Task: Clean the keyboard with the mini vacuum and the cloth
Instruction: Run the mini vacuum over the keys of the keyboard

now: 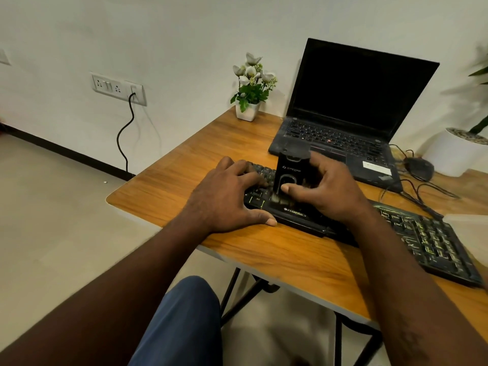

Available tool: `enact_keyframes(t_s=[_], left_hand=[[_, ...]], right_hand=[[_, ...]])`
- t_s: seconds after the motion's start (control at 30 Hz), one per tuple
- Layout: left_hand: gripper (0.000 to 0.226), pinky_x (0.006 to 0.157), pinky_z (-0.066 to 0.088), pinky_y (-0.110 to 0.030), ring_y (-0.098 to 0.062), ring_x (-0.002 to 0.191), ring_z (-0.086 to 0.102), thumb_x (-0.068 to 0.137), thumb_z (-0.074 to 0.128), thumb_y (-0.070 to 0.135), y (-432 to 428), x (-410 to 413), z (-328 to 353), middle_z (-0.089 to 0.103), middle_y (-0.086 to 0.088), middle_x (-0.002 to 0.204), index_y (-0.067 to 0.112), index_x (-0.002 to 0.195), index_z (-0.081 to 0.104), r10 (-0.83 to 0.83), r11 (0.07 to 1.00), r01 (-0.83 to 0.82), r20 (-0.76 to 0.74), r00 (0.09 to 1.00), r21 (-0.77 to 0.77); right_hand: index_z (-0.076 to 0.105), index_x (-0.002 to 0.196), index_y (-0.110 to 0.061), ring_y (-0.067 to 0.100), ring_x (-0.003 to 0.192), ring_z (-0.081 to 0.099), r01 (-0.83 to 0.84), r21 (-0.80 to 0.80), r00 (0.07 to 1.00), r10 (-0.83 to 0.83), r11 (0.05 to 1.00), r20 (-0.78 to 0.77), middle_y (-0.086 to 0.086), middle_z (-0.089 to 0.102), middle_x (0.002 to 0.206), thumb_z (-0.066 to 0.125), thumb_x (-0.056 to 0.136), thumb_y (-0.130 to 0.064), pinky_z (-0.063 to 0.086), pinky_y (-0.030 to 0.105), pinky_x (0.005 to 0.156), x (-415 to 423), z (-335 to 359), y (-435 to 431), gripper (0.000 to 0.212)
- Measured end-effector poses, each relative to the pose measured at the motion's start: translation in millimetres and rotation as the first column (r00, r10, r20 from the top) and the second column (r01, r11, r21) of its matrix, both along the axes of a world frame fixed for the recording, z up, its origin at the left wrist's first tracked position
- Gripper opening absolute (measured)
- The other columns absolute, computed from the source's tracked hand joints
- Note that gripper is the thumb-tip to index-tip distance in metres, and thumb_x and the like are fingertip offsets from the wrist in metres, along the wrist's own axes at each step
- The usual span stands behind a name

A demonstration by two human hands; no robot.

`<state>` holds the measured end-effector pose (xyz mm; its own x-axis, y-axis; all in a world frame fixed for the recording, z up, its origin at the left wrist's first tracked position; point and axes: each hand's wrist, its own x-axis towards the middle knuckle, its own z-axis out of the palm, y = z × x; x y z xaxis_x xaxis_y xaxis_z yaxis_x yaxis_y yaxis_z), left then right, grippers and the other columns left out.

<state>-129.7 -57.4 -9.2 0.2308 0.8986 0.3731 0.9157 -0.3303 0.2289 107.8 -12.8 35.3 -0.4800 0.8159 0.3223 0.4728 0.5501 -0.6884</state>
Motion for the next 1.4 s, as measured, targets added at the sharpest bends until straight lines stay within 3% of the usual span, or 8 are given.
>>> enact_keyframes(t_s=[0.17, 0.33, 0.5, 0.63, 0.77, 1.1, 1.23, 1.4], left_hand=[[0.101, 0.093, 0.047, -0.037, -0.013, 0.123, 0.036, 0.064, 0.046, 0.101, -1, -1, 0, 0.051, 0.011, 0.134, 0.036, 0.141, 0.054, -0.001, 1.000, 0.001, -0.010, 1.000, -0.001], [0.099, 0.094, 0.049, -0.039, -0.014, 0.123, 0.036, 0.064, 0.046, 0.101, 0, -1, 0, 0.051, 0.011, 0.134, 0.038, 0.139, 0.055, 0.005, 1.000, -0.005, -0.012, 1.000, 0.000], [0.099, 0.093, 0.049, -0.039, -0.014, 0.123, 0.035, 0.066, 0.048, 0.098, 1, -1, -1, 0.050, 0.009, 0.135, 0.035, 0.142, 0.052, 0.007, 1.000, -0.008, -0.028, 1.000, -0.008], [0.099, 0.093, 0.048, -0.038, -0.014, 0.123, 0.037, 0.064, 0.047, 0.101, 1, -1, 0, 0.052, 0.011, 0.134, 0.037, 0.140, 0.054, 0.008, 1.000, -0.008, -0.012, 1.000, -0.004], [0.099, 0.094, 0.048, -0.038, -0.014, 0.122, 0.037, 0.064, 0.048, 0.100, 1, -1, -1, 0.052, 0.011, 0.133, 0.036, 0.140, 0.055, -0.001, 1.000, 0.001, -0.014, 1.000, 0.006], [0.093, 0.092, 0.046, -0.036, -0.014, 0.123, 0.035, 0.069, 0.053, 0.094, 2, -1, -1, 0.051, 0.010, 0.135, 0.036, 0.140, 0.054, 0.000, 1.000, 0.000, -0.014, 1.000, -0.002], [0.100, 0.094, 0.048, -0.039, -0.013, 0.123, 0.036, 0.064, 0.047, 0.100, 1, -1, -1, 0.051, 0.011, 0.134, 0.037, 0.140, 0.056, 0.005, 1.000, -0.005, -0.003, 1.000, -0.002], [0.099, 0.093, 0.048, -0.039, -0.014, 0.121, 0.037, 0.065, 0.049, 0.100, 0, -1, -1, 0.052, 0.010, 0.132, 0.035, 0.140, 0.055, -0.002, 1.000, 0.002, -0.005, 1.000, 0.004]], right_hand=[[0.065, 0.118, -0.036, 0.018, 0.099, 0.073, -0.137, -0.176, 0.990, 0.129, 0.975, -0.057, -0.006, 0.075, 0.109, 0.086, 0.080, -0.025, 0.063, 0.044, 0.085, 7, 5, -4, 0.045], [0.065, 0.120, -0.033, 0.009, 0.100, 0.072, 0.052, -0.003, 0.998, -0.052, 0.999, -0.047, -0.009, 0.074, 0.109, 0.088, 0.081, -0.024, 0.062, 0.047, 0.086, 4, 1, 1, 0.047], [0.064, 0.123, -0.038, 0.015, 0.102, 0.072, -0.188, -0.180, 0.982, 0.184, 0.966, -0.039, -0.009, 0.074, 0.112, 0.086, 0.078, -0.024, 0.062, 0.042, 0.087, 4, 2, -8, 0.052], [0.065, 0.125, -0.029, 0.006, 0.100, 0.071, 0.019, 0.007, 0.999, -0.018, 1.000, -0.046, -0.010, 0.073, 0.109, 0.087, 0.081, -0.024, 0.062, 0.042, 0.086, 1, 2, -2, 0.049], [0.065, 0.123, -0.033, 0.013, 0.105, 0.072, -0.187, -0.195, 0.982, 0.176, 0.963, -0.073, -0.007, 0.074, 0.114, 0.088, 0.073, -0.031, 0.062, 0.035, 0.087, 8, 3, -5, 0.055], [0.065, 0.124, -0.033, 0.017, 0.105, 0.072, -0.252, -0.205, 0.968, 0.245, 0.946, -0.060, -0.006, 0.074, 0.115, 0.084, 0.077, -0.018, 0.062, 0.039, 0.090, 6, 3, -8, 0.053], [0.066, 0.119, -0.033, 0.008, 0.101, 0.070, -0.074, 0.026, 0.996, 0.075, 0.997, -0.043, -0.014, 0.072, 0.108, 0.086, 0.082, -0.016, 0.060, 0.036, 0.086, 6, 6, -3, 0.046], [0.064, 0.123, -0.037, 0.011, 0.104, 0.071, -0.204, -0.148, 0.979, 0.200, 0.968, -0.040, -0.014, 0.073, 0.113, 0.088, 0.078, -0.021, 0.061, 0.032, 0.088, 5, 3, -8, 0.053]])
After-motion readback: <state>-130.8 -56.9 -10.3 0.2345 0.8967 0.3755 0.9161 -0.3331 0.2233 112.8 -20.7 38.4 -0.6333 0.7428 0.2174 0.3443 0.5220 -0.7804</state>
